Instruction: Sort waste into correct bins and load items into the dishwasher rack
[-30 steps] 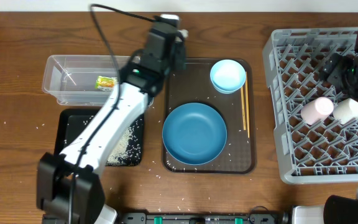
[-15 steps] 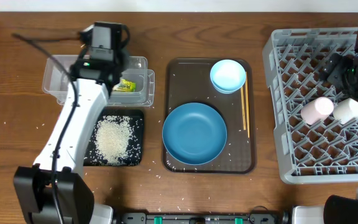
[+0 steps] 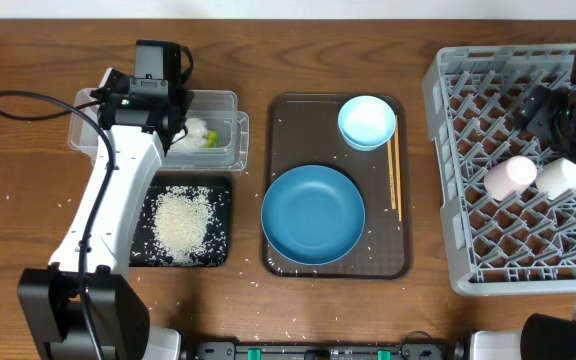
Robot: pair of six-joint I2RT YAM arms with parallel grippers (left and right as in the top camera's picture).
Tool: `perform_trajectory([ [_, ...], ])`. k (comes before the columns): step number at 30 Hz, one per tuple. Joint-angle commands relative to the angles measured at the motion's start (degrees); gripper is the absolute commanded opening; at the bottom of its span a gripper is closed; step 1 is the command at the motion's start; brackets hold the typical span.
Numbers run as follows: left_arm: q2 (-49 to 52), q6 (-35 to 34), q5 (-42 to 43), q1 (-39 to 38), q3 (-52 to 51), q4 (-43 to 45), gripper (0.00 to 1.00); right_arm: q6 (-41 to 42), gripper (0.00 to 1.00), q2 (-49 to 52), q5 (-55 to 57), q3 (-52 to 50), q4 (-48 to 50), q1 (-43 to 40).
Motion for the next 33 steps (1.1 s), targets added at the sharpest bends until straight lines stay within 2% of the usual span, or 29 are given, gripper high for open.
perform_trajectory([
  [1, 0.83, -1.27, -0.96, 0.11, 0.26, 0.61, 0.82, 0.02, 0.99, 0.02, 0.35, 0.39, 0.0, -0.28],
  [4, -0.11, -0.46, -0.96, 0.11, 0.28, 1.4, 0.86, 0.0, 0.99, 0.02, 0.35, 0.39, 0.0, -0.28],
  [9, -5.46, 6.93, -1.44, 0.24, 0.28, 5.33, 0.87, 0.02, 0.99, 0.02, 0.35, 0.39, 0.02, -0.28],
  [15, -14.03, 16.9, -14.03, 2.01, 0.28, 3.45, 0.88, 0.0, 0.99, 0.02, 0.35, 0.39, 0.02, -0.28],
  [17, -16.02, 16.92, -17.11, 3.72, 0.28, 0.31, 0.88, 0.0, 0.99, 0.02, 0.35, 0.39, 0.02, -0.28],
  [22, -18.1, 16.11, -17.55, 11.89, 0.26, -7.93, 0.88, 0.02, 0.99, 0.02, 0.35, 0.39, 0.02, -0.28],
  [27, -17.88, 14.73, -13.62, 20.46, 0.26, -16.63, 0.88, 0.0, 0.99, 0.02, 0.35, 0.39, 0.02, -0.28],
  [33, -17.88, 14.75, -12.41, 24.0, 0.26, -22.34, 0.88, 0.02, 0.99, 0.02, 0.35, 0.39, 0.02, -0.28],
])
